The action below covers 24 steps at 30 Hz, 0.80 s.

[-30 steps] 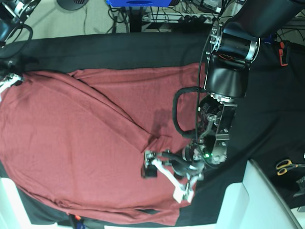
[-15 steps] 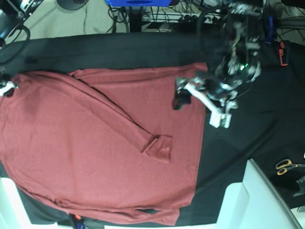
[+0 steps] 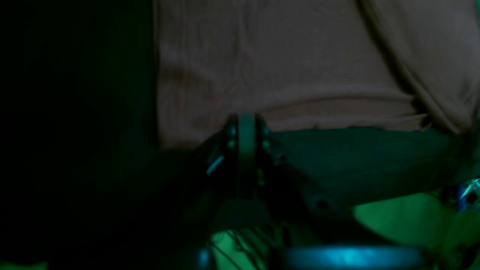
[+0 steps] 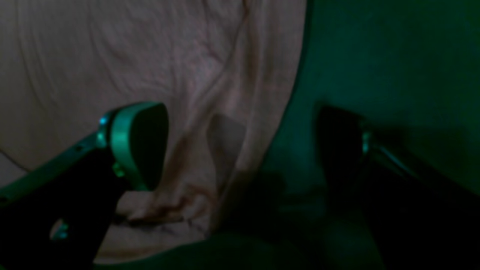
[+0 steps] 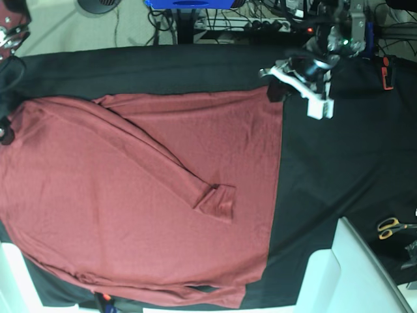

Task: Fold the T-shirt properly
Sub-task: 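Lower the left gripper and pinch the shirt edge near the shoulder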

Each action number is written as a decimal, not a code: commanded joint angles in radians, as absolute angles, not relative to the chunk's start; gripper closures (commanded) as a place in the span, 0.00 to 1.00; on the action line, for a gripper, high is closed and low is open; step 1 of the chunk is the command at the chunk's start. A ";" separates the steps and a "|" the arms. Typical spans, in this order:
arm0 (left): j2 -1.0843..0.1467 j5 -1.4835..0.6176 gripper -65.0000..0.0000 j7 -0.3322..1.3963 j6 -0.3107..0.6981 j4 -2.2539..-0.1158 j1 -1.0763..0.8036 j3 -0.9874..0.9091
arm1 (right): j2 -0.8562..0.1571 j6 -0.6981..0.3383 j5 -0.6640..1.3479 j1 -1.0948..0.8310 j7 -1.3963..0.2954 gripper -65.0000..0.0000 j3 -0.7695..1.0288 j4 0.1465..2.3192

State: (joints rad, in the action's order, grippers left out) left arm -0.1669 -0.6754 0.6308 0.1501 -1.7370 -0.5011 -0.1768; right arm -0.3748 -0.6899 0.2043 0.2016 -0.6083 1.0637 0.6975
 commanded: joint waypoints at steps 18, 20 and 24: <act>-0.171 -0.734 1.00 0.610 0.302 -1.558 -0.515 -0.199 | -0.412 -0.698 0.222 0.280 -0.481 0.21 1.063 0.541; -0.171 -0.737 1.00 0.610 0.302 -1.561 -0.515 -0.199 | -0.400 -0.698 0.219 0.280 -0.481 0.21 1.061 0.541; -0.171 -0.737 1.00 0.610 0.302 -1.563 -0.515 -0.199 | -0.420 -0.698 0.220 0.277 -0.479 0.21 1.070 0.545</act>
